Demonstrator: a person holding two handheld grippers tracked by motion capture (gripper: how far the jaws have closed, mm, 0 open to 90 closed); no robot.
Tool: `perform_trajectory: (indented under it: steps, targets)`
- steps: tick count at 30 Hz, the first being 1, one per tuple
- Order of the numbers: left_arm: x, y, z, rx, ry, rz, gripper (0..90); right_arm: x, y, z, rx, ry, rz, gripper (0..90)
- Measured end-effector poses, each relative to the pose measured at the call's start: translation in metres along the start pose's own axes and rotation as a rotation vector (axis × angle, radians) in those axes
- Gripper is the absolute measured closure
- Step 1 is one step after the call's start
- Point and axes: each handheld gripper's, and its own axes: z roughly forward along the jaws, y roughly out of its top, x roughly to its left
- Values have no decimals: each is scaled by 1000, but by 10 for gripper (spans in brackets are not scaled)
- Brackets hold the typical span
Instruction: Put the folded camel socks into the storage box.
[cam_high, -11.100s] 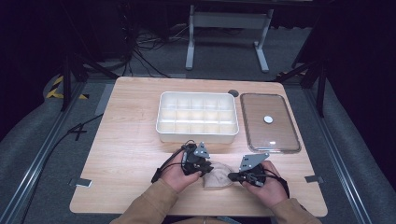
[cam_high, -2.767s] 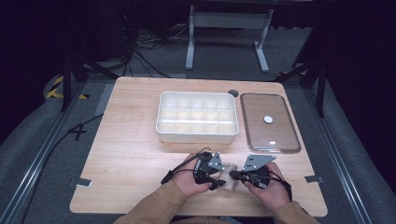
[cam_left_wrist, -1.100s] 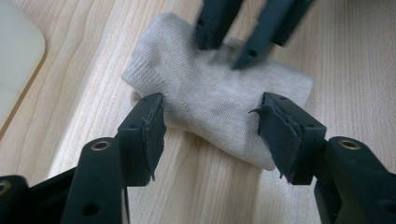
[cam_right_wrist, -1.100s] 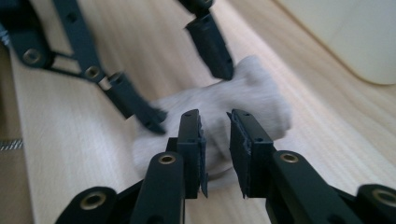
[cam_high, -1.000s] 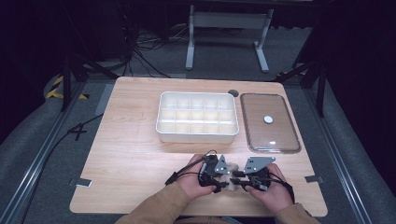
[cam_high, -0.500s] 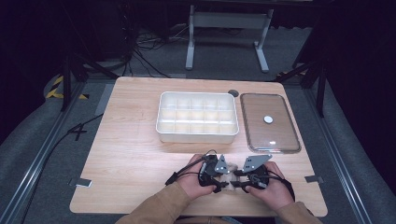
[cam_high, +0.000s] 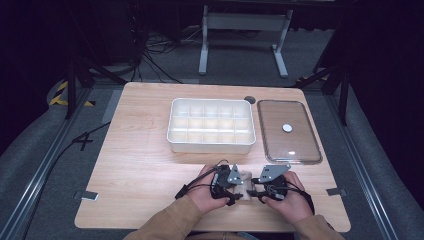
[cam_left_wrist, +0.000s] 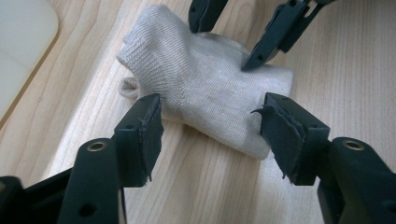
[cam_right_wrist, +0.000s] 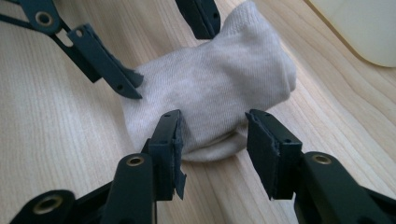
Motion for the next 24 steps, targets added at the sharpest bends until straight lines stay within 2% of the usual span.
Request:
perform_trajectory:
  steps: [4,7,11,15,16,19,24]
  targets:
    - [2,-3,-7,-7,3,-7,363,1,-1,-8,-4,-8,12,552]
    - [3,-4,-10,-24,9,-29,361,1,-1,-11,-6,-10,13,546]
    - [3,-4,-11,-22,5,-27,361,1,0,-14,-10,-15,21,542]
    - [1,-2,-8,-17,6,-9,362,1,2,-19,-17,-17,24,541]
    - [0,-2,-7,-18,5,-21,363,2,3,-22,-23,-21,31,541]
    - [0,-2,-6,-8,6,-17,364,2,4,-26,-29,-32,43,542]
    - [2,-3,-3,-2,6,-11,363,1,9,-33,-52,-46,102,550]
